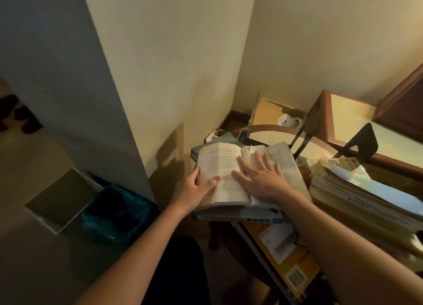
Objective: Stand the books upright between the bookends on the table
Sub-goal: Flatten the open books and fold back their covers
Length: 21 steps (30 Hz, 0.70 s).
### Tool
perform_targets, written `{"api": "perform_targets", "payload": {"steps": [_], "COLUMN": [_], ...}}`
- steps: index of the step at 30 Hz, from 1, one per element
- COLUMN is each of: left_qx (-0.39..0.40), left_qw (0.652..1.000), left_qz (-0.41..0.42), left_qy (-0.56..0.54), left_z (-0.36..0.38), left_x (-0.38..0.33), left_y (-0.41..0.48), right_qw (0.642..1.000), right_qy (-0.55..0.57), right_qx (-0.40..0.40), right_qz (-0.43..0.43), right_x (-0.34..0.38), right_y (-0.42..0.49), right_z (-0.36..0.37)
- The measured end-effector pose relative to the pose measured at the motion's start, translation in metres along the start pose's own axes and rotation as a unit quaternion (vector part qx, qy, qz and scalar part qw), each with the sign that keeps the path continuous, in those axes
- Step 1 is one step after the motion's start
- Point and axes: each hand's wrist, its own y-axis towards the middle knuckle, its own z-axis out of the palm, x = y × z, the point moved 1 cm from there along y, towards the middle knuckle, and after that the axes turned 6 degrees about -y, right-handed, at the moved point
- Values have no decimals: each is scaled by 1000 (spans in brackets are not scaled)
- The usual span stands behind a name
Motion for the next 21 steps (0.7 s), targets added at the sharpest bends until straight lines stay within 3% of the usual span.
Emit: {"api": "perform_targets", "payload": {"steps": [5, 12, 18, 21], "left_qx": [-3, 17, 35, 43], "left_qw": [1000, 979, 964, 970], "left_qz": [-1, -15, -16, -13], "left_qy": [8, -204, -265, -239], "left_z": [-10, -14, -11, -10], "left_x": [-13, -23, -34, -38], "left_y": [-3, -9, -5, -4], "right_qw": [1000, 999, 998, 997], "right_qy": [13, 26, 53, 67], "right_qx": [3, 1, 19, 15], "right_qz": [20, 33, 31, 29], "right_x": [2, 3, -4, -6], "right_y": [-7, -25, -40, -46], "right_z": [-3, -1, 2, 4]}}
